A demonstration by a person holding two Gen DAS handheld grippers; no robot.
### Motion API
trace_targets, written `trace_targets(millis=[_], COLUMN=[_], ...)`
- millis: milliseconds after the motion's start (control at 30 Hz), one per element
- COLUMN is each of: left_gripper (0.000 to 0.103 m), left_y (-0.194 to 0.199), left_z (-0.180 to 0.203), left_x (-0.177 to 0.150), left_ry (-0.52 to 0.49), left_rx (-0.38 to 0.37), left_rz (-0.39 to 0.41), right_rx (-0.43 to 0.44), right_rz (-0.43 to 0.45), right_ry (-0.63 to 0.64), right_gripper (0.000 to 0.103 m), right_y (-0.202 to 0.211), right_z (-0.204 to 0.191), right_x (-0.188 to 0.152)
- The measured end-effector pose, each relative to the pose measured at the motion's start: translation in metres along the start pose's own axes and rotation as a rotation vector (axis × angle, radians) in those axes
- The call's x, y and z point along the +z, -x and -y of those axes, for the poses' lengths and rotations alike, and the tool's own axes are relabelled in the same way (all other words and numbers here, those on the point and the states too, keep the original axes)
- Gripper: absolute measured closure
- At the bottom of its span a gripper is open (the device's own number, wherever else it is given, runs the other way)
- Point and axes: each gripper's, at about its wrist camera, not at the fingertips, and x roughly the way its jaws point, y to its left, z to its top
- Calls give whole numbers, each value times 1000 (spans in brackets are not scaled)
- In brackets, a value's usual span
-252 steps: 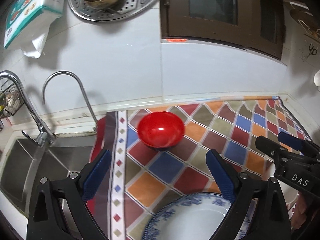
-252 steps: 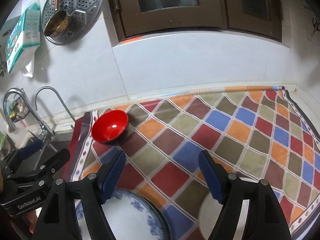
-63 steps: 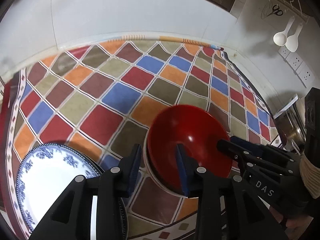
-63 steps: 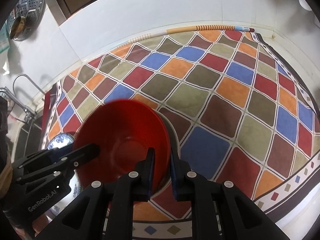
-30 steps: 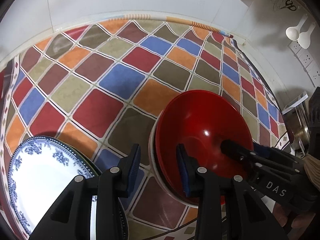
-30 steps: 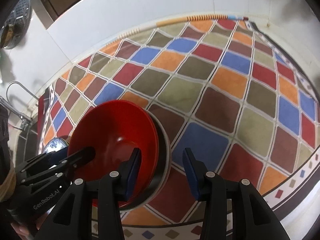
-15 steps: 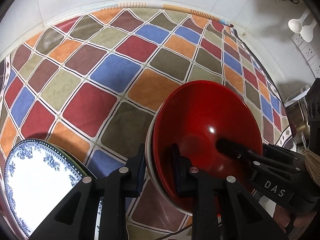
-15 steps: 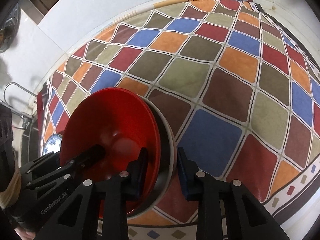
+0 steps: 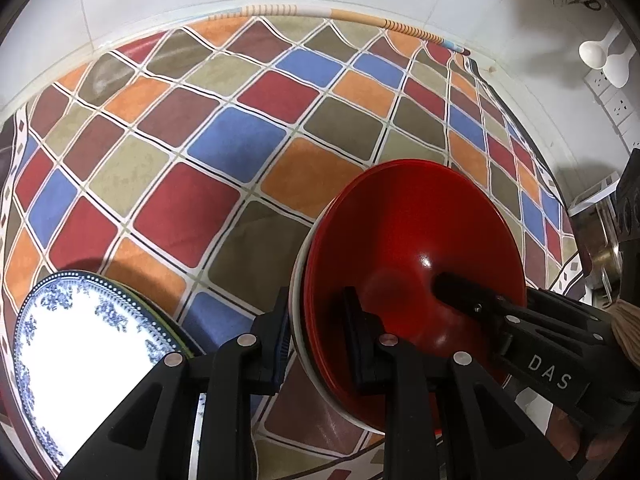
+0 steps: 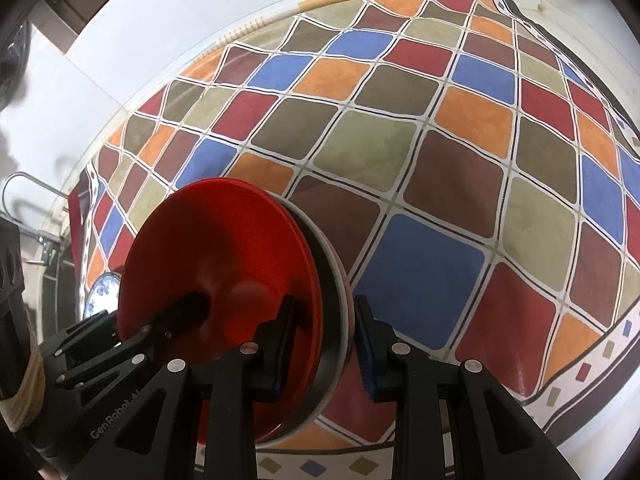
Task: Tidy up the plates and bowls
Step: 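Grip the nested bowl stack with both tools and carry it onto the plate stack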
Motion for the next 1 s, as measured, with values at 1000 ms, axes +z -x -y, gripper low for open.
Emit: trace_targets(millis=[1000], left_gripper=[79], left_y=[124], left_z=[-132], left_x=[-60], left_ry=[176], left_rx=[75], left_rz=[217], right_rx=[99], right_rz=[123], right_ry=[212], right_gripper=[74], right_y=[44], right_z=[-152], right_x=[-32])
